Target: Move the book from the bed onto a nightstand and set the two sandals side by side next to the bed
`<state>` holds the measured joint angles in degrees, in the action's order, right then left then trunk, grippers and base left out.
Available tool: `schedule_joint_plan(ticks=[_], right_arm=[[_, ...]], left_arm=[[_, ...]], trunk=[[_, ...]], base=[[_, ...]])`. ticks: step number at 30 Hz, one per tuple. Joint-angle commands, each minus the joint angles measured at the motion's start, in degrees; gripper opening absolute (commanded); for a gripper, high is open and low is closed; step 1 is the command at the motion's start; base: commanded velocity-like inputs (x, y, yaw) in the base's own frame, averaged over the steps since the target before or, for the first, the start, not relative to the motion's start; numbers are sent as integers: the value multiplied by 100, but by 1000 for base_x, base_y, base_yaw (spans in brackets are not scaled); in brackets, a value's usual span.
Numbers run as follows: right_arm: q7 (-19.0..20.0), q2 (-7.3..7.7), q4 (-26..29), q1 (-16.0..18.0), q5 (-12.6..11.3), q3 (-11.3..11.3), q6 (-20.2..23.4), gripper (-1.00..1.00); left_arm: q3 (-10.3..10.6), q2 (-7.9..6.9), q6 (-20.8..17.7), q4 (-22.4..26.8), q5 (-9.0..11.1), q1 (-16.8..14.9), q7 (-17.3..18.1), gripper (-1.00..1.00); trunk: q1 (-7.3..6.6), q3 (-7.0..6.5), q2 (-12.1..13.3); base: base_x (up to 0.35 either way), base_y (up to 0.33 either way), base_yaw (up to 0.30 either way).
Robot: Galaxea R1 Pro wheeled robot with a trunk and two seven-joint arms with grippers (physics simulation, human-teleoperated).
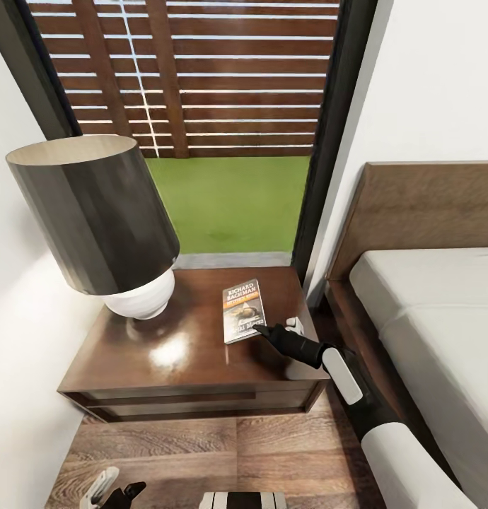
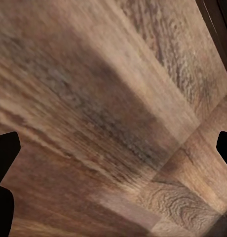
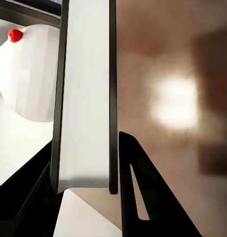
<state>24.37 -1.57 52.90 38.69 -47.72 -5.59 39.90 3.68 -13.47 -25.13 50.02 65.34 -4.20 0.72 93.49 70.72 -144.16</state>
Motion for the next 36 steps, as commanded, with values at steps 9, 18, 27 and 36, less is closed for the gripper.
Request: schedule_joint_plan(ticks=[9,18,27,36], right_arm=[[6,-1,1,6,-17,5,26,-100],[6,-1,1,6,-17,5,27,-100],[6,-1,1,4,-16,5,26,-100],[6,4,1,7,-17,5,22,-100]], left_arm=[[-4,-7,-15,-1,35,-2,7,100],[2,-7,-11,-10,33,-2,12,100],[41,-5,27,-24,-52,-2,-14,100],[64,1,64,-35,-94,19,-28,100]], trunk=[[22,204,-14],[22,204,-14],[22,204,-14],[22,204,-14]], base=[[0,0,0],[0,0,0],[0,0,0],[77,0,0]])
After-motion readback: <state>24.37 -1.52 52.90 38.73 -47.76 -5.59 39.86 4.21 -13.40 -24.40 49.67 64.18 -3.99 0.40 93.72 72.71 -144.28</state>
